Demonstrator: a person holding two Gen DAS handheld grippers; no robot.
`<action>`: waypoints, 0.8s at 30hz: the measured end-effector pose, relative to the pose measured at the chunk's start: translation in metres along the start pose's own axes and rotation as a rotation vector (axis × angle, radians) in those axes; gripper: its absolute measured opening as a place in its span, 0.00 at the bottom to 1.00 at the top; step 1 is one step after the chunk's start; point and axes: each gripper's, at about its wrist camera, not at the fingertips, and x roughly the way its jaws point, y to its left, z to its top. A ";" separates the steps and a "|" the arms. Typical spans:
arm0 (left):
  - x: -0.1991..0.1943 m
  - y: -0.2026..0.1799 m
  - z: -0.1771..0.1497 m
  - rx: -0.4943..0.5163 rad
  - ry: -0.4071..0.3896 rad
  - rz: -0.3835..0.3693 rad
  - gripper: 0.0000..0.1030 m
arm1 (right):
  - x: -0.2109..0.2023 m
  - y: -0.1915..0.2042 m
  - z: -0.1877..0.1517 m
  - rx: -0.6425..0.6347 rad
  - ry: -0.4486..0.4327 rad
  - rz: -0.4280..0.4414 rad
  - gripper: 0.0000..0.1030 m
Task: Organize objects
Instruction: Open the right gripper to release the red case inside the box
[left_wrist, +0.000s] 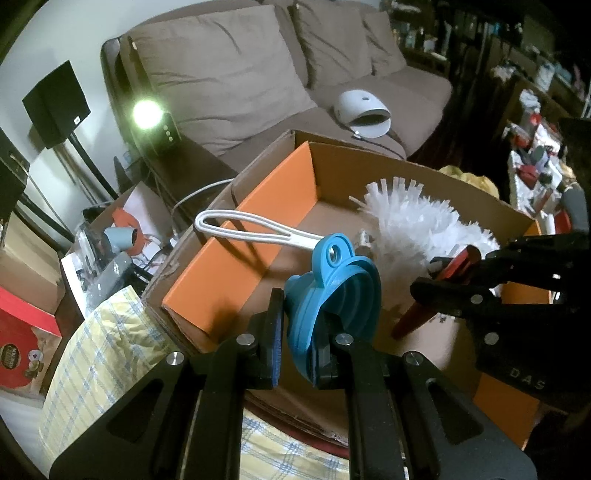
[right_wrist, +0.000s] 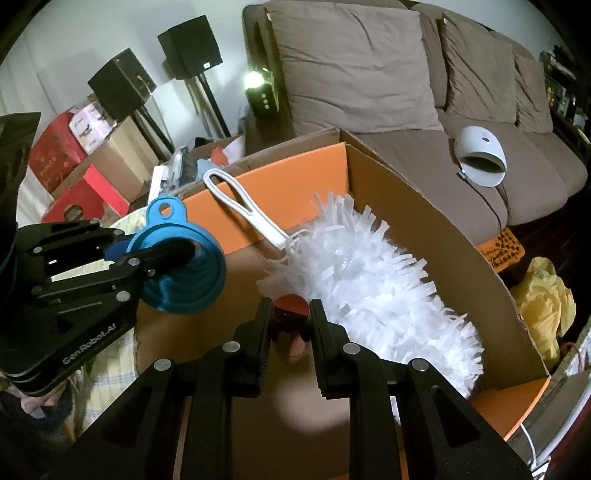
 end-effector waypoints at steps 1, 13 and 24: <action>0.000 0.000 0.000 -0.002 -0.002 -0.001 0.10 | 0.000 0.000 0.000 -0.001 0.002 0.000 0.19; 0.003 0.008 0.001 -0.014 0.019 -0.043 0.10 | 0.000 -0.003 -0.001 0.010 -0.004 -0.020 0.19; 0.003 0.011 0.001 -0.014 0.023 -0.045 0.11 | 0.001 -0.004 0.000 0.016 -0.004 -0.020 0.19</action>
